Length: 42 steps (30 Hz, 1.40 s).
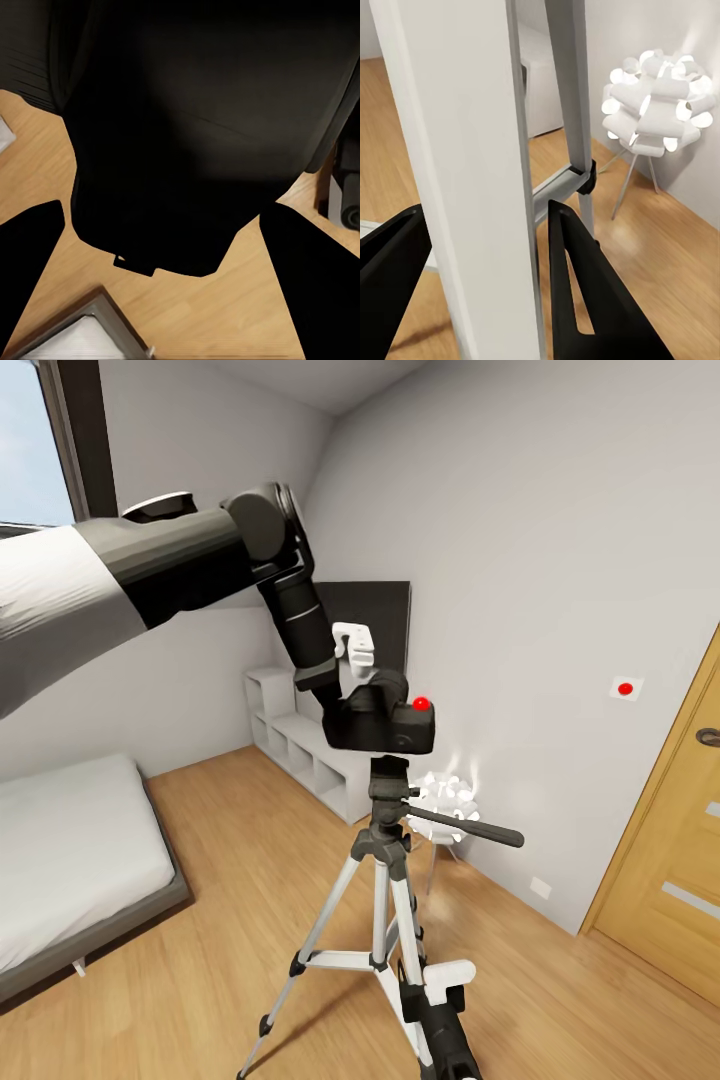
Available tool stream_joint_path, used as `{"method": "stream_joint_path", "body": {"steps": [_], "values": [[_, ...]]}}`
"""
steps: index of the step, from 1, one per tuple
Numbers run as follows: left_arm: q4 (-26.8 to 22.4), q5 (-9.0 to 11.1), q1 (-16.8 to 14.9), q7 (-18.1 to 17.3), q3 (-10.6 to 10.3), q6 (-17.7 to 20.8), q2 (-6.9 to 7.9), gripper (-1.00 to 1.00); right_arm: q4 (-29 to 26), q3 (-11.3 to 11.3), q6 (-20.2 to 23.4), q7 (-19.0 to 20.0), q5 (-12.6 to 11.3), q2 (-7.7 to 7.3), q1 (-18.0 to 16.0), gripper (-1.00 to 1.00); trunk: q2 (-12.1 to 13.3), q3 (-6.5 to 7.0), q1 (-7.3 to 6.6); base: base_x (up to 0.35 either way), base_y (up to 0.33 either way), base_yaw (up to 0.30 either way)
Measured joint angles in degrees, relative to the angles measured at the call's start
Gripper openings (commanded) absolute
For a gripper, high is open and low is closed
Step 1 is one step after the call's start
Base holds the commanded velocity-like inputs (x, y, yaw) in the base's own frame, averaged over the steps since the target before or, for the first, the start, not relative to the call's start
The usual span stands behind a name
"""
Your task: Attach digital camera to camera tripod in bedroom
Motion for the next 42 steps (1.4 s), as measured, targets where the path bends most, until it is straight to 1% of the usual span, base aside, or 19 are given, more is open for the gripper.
{"method": "stream_joint_path", "body": {"steps": [5,7,12,22,34,42], "values": [[0.0,0.0,0.0,0.0,-0.6,0.0,-0.32,-1.00,0.0,0.0,0.0,0.0,0.0,0.00,0.0,-1.00,0.0,0.00,0.00,0.000,0.000,0.000],[0.1,0.0,0.1,0.0,-0.9,0.0,-0.69,-1.00,0.0,0.0,0.0,0.0,0.0,0.00,0.0,-1.00,0.0,0.00,0.00,0.000,0.000,0.000],[0.7,0.0,0.1,0.0,-1.1,0.0,-1.15,-1.00,0.0,0.0,0.0,0.0,0.0,0.00,0.0,-1.00,0.0,0.00,0.00,0.000,0.000,0.000],[3.4,-0.1,0.1,0.0,-1.1,-0.1,-1.22,-1.00,0.0,0.0,0.0,0.0,0.0,0.00,0.0,-1.00,0.0,0.00,0.00,0.000,0.000,0.000],[3.5,-0.1,0.1,0.0,-1.1,-0.1,-1.24,-1.00,0.0,0.0,0.0,0.0,0.0,0.00,0.0,-1.00,0.0,0.00,0.00,0.000,0.000,0.000],[3.6,-0.1,0.1,0.0,-1.1,-0.1,-1.64,-1.00,0.1,0.1,-0.2,-0.1,-0.3,-0.02,0.0,-1.00,0.0,0.00,0.00,0.000,0.000,0.000]]}}
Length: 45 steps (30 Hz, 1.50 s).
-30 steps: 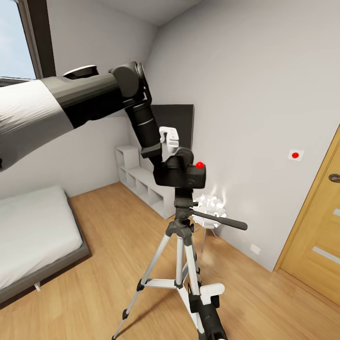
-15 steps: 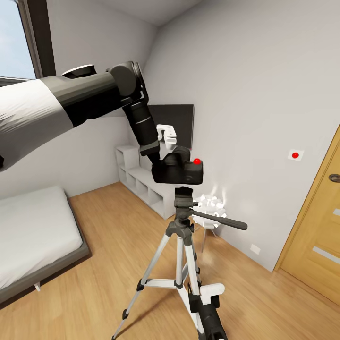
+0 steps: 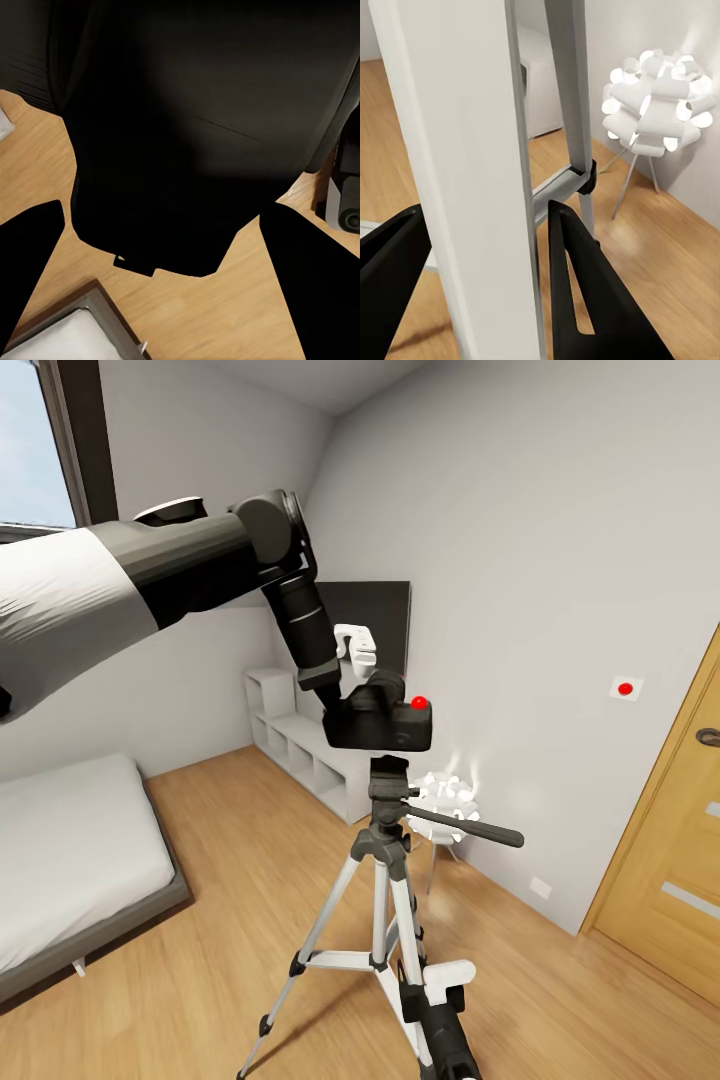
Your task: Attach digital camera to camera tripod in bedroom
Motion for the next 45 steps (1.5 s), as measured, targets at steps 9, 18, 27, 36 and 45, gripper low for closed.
{"method": "stream_joint_path", "body": {"steps": [9,18,27,36,45], "values": [[-0.2,0.0,0.0,0.0,0.0,0.6,-0.03,-1.00,-0.1,0.0,0.2,0.0,0.1,0.00,0.0,-1.00,0.0,0.00,0.00,0.000,0.000,0.000],[0.9,0.0,0.0,0.0,0.0,0.8,-1.49,-1.00,-0.1,0.0,0.2,0.0,0.1,0.00,0.0,-1.00,0.0,0.00,0.00,0.000,0.000,0.000],[2.9,-2.0,0.1,0.0,0.0,0.8,-2.91,-1.00,-0.1,0.0,0.2,0.0,0.1,0.01,0.0,-1.00,0.0,0.00,0.00,0.000,0.000,0.000],[2.8,-2.0,0.2,0.0,0.0,0.8,-2.90,-1.00,-0.1,0.0,0.2,0.0,0.1,0.01,0.0,-1.00,0.0,0.00,0.00,0.000,0.000,0.000],[2.7,-2.0,0.2,0.1,0.0,0.8,-3.07,-1.00,0.0,0.0,0.2,0.0,0.1,0.01,0.0,-1.00,0.0,0.00,0.00,0.000,0.000,0.000]]}}
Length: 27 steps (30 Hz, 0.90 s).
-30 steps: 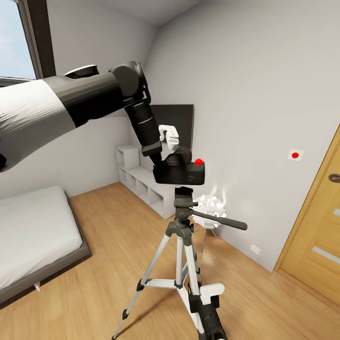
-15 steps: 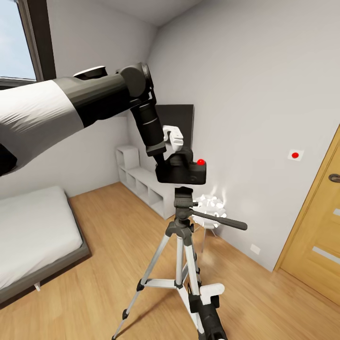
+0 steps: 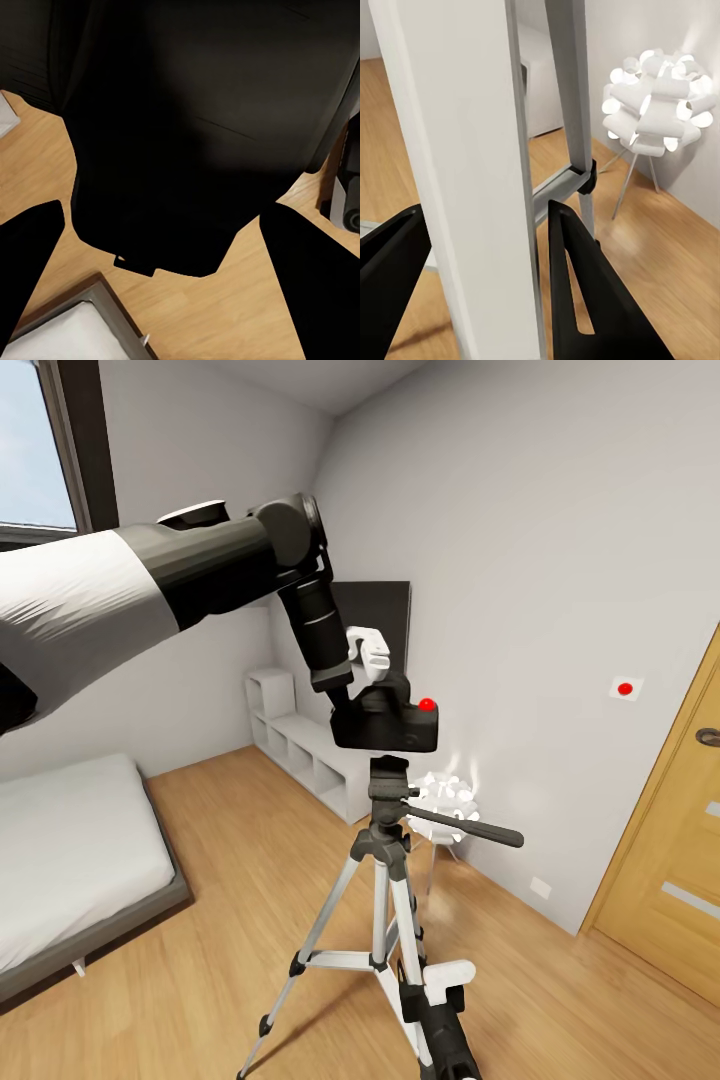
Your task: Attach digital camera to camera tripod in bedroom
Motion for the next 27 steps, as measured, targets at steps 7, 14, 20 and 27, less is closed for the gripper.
{"method": "stream_joint_path", "body": {"steps": [7,14,20,27], "values": [[0.0,0.0,0.0,0.0,0.0,0.0,-0.12,-1.00,0.0,0.0,0.0,0.0,0.0,0.00,0.0,-1.00,0.0,0.00,0.00,0.000,0.000,0.000],[0.0,0.0,0.1,0.0,0.0,0.0,-0.12,-1.00,0.0,0.0,0.0,0.0,0.0,0.00,0.0,-1.00,0.0,0.00,0.00,0.000,0.000,0.000],[-0.1,-0.1,0.1,0.0,0.0,0.0,-0.12,-1.00,0.0,0.0,0.0,0.0,0.0,0.00,0.0,-1.00,0.0,0.00,0.00,0.000,0.000,0.000],[-0.2,-0.1,0.2,0.0,0.0,0.0,-0.13,-1.00,0.0,0.0,0.0,0.0,0.0,0.00,0.0,-1.00,0.0,0.00,0.00,0.000,0.000,0.000]]}}
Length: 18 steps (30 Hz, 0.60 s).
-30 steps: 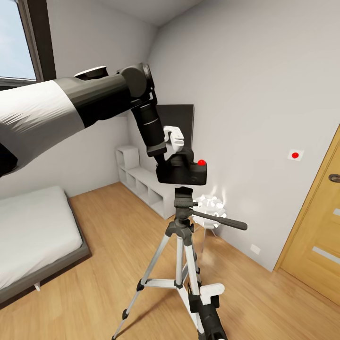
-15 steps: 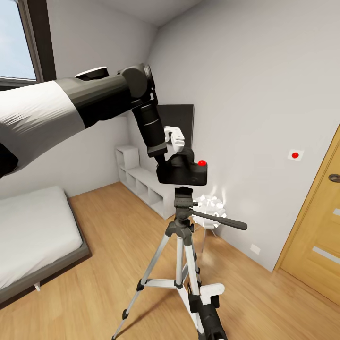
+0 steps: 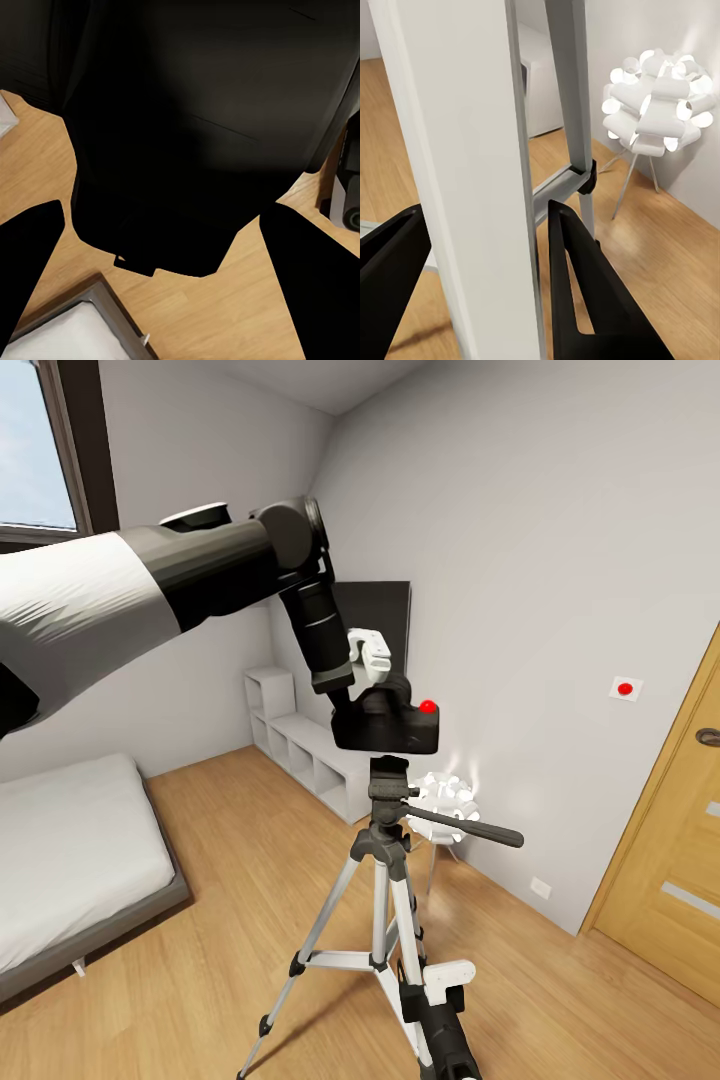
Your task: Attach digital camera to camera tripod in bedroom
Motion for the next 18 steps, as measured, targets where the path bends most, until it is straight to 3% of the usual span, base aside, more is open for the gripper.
{"method": "stream_joint_path", "body": {"steps": [18], "values": [[0.0,0.0,0.5,0.0,-0.2,0.0,-0.34,-1.00,0.0,0.0,0.0,0.0,0.0,0.00,0.0,-1.00,0.0,0.00,0.00,0.000,0.000,0.000]]}}
